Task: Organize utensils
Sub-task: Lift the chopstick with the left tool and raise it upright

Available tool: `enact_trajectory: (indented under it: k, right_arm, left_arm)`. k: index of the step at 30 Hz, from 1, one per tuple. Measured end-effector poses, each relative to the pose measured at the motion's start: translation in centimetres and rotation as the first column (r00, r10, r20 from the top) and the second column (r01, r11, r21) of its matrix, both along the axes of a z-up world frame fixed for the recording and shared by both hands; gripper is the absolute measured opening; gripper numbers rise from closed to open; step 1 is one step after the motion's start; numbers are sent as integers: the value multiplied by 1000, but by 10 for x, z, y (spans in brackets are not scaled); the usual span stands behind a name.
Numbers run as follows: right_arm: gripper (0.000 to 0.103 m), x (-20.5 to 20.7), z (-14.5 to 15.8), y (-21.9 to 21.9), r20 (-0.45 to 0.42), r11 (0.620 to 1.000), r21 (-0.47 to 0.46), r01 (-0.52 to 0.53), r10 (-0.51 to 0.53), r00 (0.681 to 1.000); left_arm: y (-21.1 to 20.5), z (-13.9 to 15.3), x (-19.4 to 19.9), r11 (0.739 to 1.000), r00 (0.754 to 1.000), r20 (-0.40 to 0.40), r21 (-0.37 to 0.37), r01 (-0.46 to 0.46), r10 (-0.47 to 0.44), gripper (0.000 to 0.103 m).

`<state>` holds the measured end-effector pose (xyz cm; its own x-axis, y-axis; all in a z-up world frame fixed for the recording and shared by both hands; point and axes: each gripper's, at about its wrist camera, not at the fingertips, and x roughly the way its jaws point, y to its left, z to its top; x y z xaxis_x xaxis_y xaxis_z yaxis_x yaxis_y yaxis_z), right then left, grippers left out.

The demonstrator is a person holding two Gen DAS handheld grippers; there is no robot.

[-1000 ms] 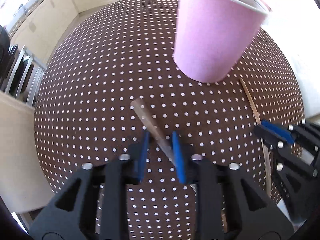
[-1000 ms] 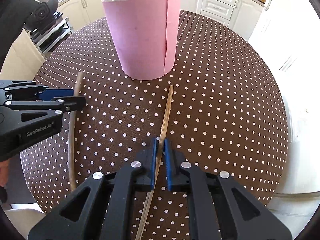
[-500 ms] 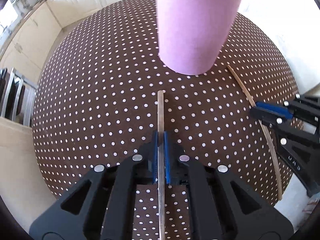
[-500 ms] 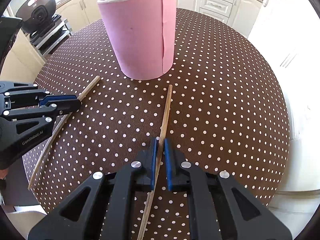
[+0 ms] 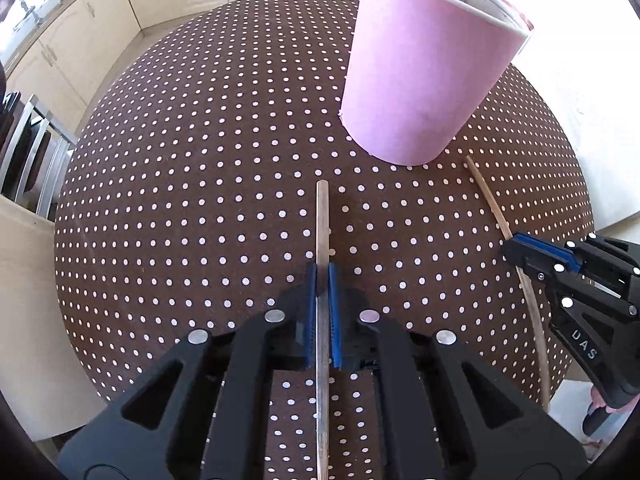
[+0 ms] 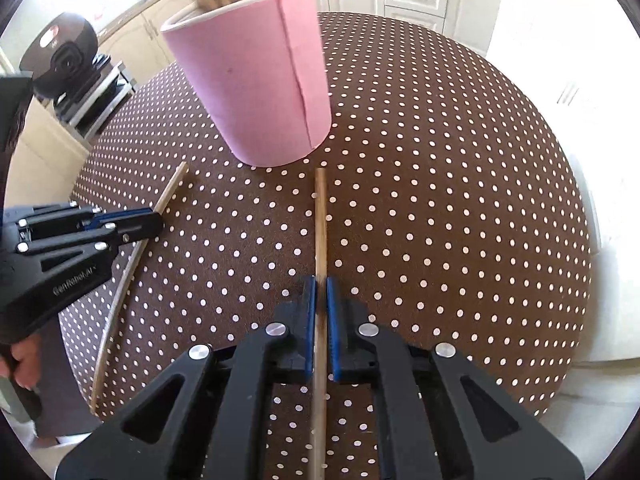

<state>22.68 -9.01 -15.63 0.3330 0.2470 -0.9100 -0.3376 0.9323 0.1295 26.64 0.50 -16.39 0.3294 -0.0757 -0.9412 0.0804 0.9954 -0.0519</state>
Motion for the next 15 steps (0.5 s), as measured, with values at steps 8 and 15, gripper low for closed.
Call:
enact_trajectory:
  k: [8, 15]
  right_arm:
    - [5, -2, 7, -18, -3, 991, 119, 61, -62, 998]
    - [5, -11, 21, -22, 46, 986, 146, 80, -87, 995]
  left_arm:
    - [-3, 12, -10, 1000, 999, 44, -8, -6, 7, 7]
    - [8, 31, -18, 1000, 996, 84, -10, -17, 17, 7]
